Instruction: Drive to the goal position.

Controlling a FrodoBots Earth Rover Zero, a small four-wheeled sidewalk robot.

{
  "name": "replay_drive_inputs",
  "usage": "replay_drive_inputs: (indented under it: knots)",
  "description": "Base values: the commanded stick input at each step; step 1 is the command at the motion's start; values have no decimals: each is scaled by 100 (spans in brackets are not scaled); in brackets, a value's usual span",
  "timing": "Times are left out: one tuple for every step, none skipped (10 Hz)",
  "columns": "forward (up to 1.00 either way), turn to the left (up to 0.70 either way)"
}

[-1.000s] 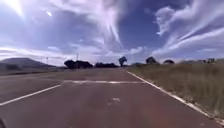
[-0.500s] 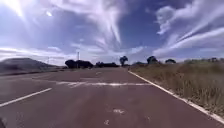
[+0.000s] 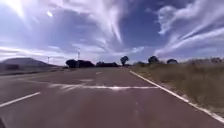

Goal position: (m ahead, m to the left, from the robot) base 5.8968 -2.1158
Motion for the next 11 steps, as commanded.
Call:
replay_drive_inputs:
  knots:
    - [100,0]
    - [100,0]
    - [100,0]
    - [100,0]
    - [100,0]
    - [100,0]
    - [100,0]
    - [100,0]
    - [100,0]
    - [100,0]
    - [100,0]
